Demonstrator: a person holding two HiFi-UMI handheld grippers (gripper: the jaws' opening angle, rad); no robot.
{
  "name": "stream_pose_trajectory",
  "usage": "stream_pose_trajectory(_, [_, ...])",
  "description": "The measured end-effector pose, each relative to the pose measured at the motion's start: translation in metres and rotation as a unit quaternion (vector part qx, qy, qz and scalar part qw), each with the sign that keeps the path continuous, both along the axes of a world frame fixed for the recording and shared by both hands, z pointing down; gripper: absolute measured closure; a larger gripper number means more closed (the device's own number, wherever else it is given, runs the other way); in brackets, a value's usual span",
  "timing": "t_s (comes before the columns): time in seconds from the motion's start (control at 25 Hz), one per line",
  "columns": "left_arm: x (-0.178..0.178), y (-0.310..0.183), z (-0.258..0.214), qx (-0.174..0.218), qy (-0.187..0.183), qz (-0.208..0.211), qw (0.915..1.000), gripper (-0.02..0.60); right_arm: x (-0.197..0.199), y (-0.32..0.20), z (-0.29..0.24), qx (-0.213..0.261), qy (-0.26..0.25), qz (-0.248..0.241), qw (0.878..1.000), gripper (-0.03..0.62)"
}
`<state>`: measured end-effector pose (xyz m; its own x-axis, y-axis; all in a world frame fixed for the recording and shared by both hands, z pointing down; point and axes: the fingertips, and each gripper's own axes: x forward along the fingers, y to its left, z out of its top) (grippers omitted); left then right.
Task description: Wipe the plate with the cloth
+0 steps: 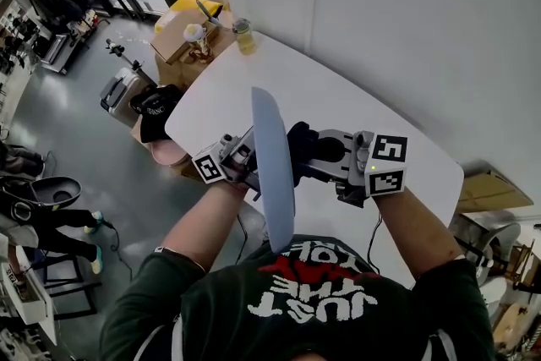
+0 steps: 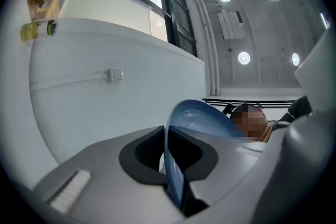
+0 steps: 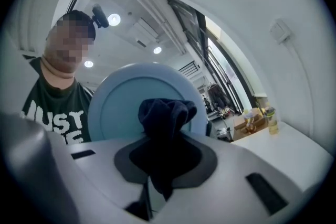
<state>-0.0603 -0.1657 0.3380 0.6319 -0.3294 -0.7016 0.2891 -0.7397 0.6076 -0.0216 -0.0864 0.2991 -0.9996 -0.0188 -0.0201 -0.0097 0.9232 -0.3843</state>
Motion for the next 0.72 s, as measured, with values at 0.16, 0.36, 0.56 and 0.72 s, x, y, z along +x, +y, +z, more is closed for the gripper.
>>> stream_pose_trajectory(0.16, [-0.010, -0.010, 0.011, -0.018, -0.003, -0.011, 0.9998, 0.561, -0.012, 0.032, -0.002, 0.019, 0.007, -0.055, 0.998, 0.546])
stream_pose_trajectory(0.36, [-0.022, -0.021, 0.010, -0.026, -0.004, -0.034, 0.9991, 0.565, 0.005, 0.025, -0.011, 0.002, -0.033, -0.044, 0.998, 0.546])
stream_pose_trajectory(0.56, [-0.035, -0.025, 0.015, -0.032, -0.042, -0.052, 0.9973, 0.565, 0.063, -0.015, 0.000, -0.042, -0.065, 0.067, 0.995, 0.546])
stream_pose_trajectory(0.72, [-0.039, -0.031, 0.028, -0.049, -0.088, -0.070, 0.9924, 0.565, 0.106, -0.035, 0.011, -0.038, -0.051, 0.147, 0.987, 0.546])
